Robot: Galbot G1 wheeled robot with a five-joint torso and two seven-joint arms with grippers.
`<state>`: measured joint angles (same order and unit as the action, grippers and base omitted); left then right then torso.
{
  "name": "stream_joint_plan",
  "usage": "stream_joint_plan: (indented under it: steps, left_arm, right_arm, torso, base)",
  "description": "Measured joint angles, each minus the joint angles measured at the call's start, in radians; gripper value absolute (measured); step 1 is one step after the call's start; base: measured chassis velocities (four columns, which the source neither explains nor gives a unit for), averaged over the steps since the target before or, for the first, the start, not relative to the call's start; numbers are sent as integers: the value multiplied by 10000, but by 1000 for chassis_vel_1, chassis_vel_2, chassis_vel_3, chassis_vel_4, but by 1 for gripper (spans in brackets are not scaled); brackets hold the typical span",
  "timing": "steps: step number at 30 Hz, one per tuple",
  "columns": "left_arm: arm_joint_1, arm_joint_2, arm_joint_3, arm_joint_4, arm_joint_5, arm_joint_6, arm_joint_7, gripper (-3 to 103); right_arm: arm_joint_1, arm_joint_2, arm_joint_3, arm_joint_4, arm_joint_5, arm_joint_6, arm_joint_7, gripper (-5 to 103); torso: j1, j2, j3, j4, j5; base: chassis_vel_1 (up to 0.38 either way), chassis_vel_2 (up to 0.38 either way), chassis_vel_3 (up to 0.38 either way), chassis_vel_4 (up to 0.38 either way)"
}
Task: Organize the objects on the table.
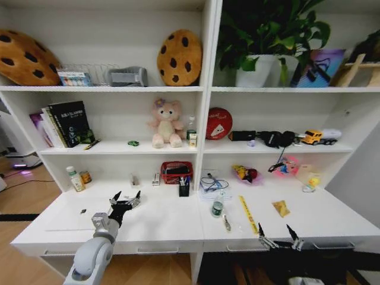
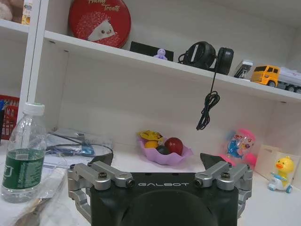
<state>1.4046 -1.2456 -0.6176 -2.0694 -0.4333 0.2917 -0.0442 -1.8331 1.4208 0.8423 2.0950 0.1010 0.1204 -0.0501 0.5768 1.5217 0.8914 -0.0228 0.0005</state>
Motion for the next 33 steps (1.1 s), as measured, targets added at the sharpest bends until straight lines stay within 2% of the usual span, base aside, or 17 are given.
stream_joint_plan:
  steps: [3,7,12,13,16,20,24,27,33]
  left_arm:
    - [-1,0,1,0,0,0,1,100]
    - [-1,0,-3,0,0,0,-1,100]
    - [-1,2,-5,0,0,-1,-4,100]
    - [-1,2,-5,0,0,-1,-4,100]
    - [-1,1,-3,0,0,0,-5,100]
    - [-1,1,-2,0,0,0,-4,100]
    - [-1,1,-2,1,0,0,-4,100]
    - [-1,1,-1,1,0,0,-4,100]
    - [0,1,-1,0,0,0,-4,100]
  right_arm:
    - [480,-147,-157,-285,-129,-318,19,100]
    - [1075,-382,-399,-492,-171,-1039,109,100]
    - [1648,-1047,-895,-442,176,-2036,-429,100]
    - [1648,-1047,-895,-442,176,-2036,-429,100]
    - [1633,-1344,-1238,-181,390,-2528,-1407,100]
    - [1874,-1365,-1369,-350,976,-3022,-1949,100]
    - [2309,-1464,-1398,-827,1408,-3337,-2560,100]
    - [2741,-1553,-1495,-1270,1544,-3377,-2697,100]
    - [3430,-1756,-1658,-1816,1451,-3442,-3549,100]
  torso:
    - [0,0,0,-6,-5]
    - [0,-1,0,0,-9]
    - [1,-1,0,1,-7]
    - [1,-1,0,1,-7]
    - [0,-1,0,-3,-6]
    - [0,-1,0,-2,-5]
    - [0,0,0,-3,-7]
    - [0,-1,0,-2,-2]
    - [1,-1,0,-2,-4]
  base:
    - [4,-59,41,-9]
    - [2,58,-12,-46]
    - [44,41,-35,-29]
    - [0,0,0,0]
    - [0,0,0,0]
    - [0,0,0,0]
    - [0,0,0,0]
    - [0,0,0,0]
    - [0,0,0,0]
